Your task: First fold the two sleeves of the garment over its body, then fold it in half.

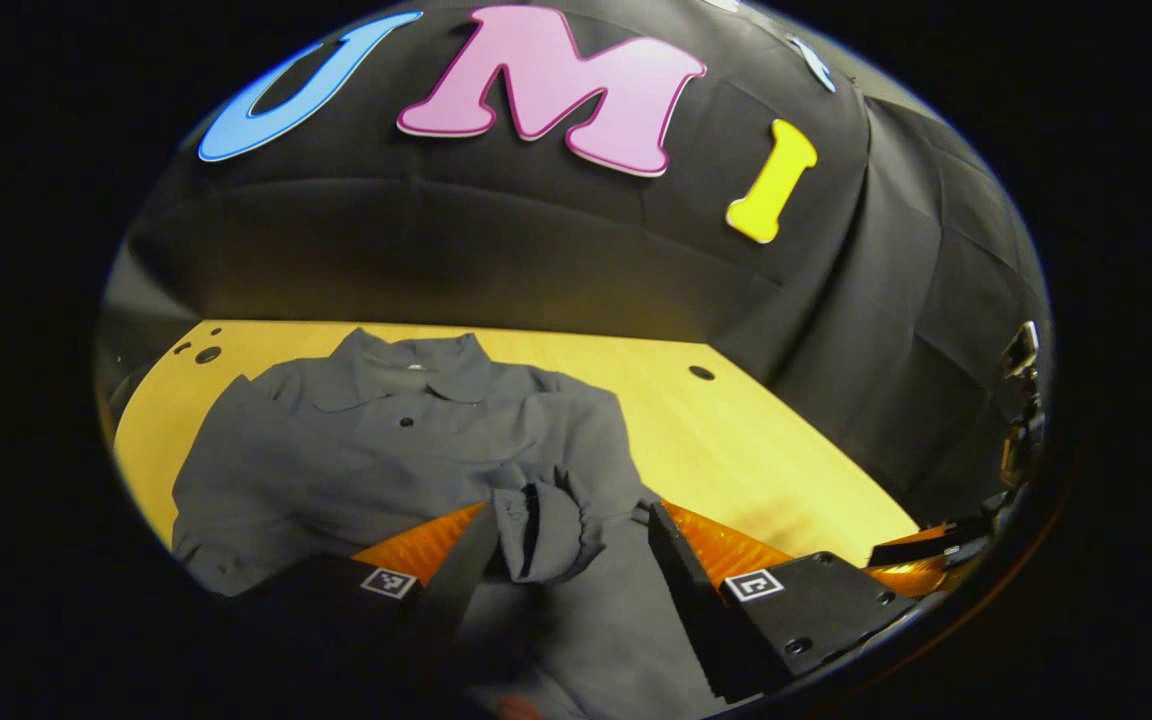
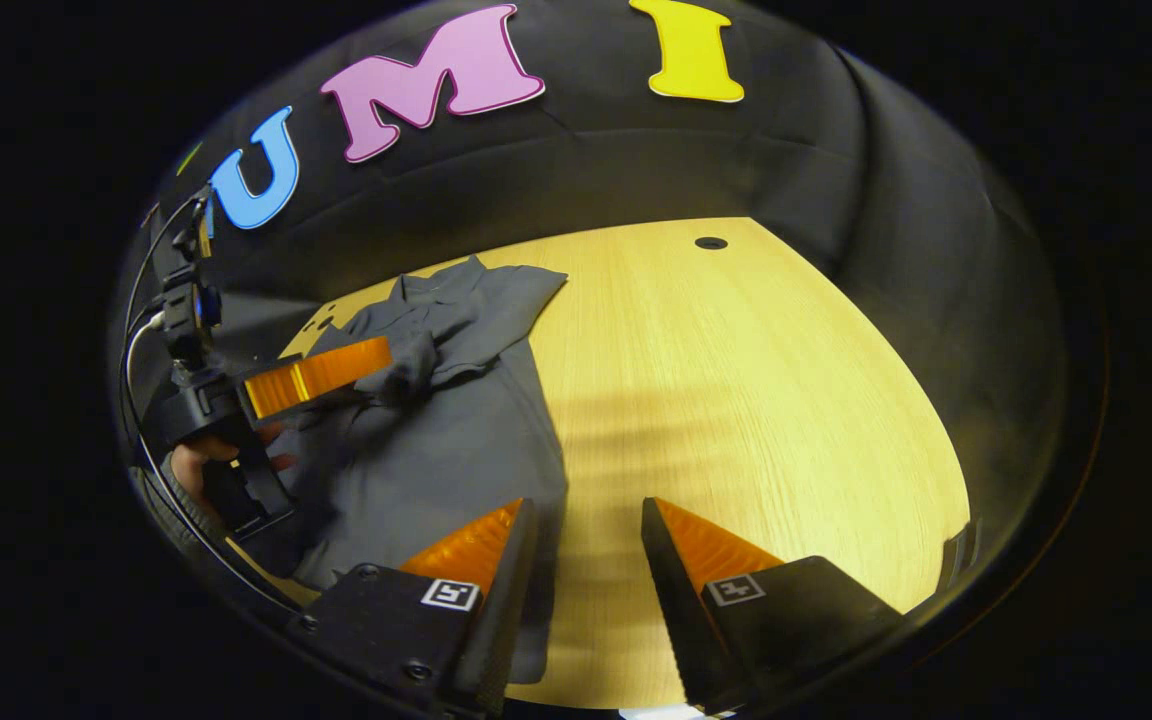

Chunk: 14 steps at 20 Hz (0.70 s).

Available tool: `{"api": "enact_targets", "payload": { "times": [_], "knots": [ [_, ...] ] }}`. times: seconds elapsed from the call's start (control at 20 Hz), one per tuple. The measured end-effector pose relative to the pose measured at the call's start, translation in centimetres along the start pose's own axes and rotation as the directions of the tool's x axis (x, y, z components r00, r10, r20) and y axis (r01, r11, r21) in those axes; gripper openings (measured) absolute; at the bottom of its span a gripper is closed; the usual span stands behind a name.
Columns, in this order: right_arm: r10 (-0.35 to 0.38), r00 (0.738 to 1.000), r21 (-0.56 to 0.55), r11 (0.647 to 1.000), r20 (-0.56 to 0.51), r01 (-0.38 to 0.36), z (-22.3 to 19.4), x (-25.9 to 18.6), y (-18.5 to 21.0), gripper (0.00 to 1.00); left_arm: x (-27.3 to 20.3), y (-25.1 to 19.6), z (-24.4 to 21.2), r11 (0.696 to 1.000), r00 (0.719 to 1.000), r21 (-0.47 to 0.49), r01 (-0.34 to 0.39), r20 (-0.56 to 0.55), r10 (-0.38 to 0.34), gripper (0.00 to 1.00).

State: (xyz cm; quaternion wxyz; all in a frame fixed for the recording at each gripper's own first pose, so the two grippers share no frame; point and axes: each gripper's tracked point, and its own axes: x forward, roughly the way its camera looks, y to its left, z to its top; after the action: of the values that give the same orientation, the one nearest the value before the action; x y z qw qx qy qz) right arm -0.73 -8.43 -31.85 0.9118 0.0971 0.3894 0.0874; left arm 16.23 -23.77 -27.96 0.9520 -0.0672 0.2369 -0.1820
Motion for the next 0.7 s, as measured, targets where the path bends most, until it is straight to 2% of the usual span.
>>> {"api": "enact_targets", "payload": {
  "times": [0.1, 0.15, 0.2, 0.25, 0.3, 0.45, 0.6, 0.7],
  "knots": [
    [0.005, 1.000, -0.012, 1.000, -0.001, -0.005, -0.2, -0.4, 0.7, 0.77, -2.8, 0.8, 0.1, 1.000, 1.000, 0.021, 0.001, 0.000, -0.001, 0.96],
    [0.010, 1.000, -0.014, 1.000, -0.003, -0.010, -0.4, -0.7, 1.1, 0.67, -4.4, 1.5, 0.1, 1.000, 1.000, 0.029, -0.006, -0.001, 0.006, 0.96],
    [0.016, 1.000, -0.013, 1.000, -0.005, -0.016, -0.7, -0.9, 1.6, 0.82, -5.8, 2.4, 0.0, 0.999, 1.000, 0.030, -0.021, -0.004, 0.021, 0.96],
    [0.018, 1.000, -0.014, 1.000, -0.007, -0.018, -0.9, -1.2, 2.0, 0.92, -7.5, 3.6, -0.3, 0.999, 0.999, 0.026, -0.039, -0.010, 0.040, 0.96],
    [0.018, 1.000, -0.018, 1.000, -0.013, -0.019, -1.3, -1.3, 2.4, 0.94, -9.0, 4.6, -0.7, 0.998, 0.998, 0.016, -0.057, -0.016, 0.057, 0.96],
    [0.016, 0.999, -0.019, 1.000, -0.036, -0.017, -2.9, -1.7, 3.6, 0.95, -13.9, 8.3, -2.3, 0.992, 0.991, -0.015, -0.126, -0.042, 0.125, 0.96],
    [-0.009, 0.998, -0.048, 0.999, -0.061, 0.006, -4.6, -1.5, 4.3, 0.95, -18.2, 12.3, -5.2, 0.979, 0.975, -0.002, -0.204, -0.090, 0.203, 0.96],
    [-0.030, 0.996, -0.059, 0.998, -0.088, 0.025, -6.1, -1.3, 4.5, 0.95, -20.1, 14.2, -7.5, 0.974, 0.965, 0.000, -0.226, -0.133, 0.224, 0.96]
  ]
}}
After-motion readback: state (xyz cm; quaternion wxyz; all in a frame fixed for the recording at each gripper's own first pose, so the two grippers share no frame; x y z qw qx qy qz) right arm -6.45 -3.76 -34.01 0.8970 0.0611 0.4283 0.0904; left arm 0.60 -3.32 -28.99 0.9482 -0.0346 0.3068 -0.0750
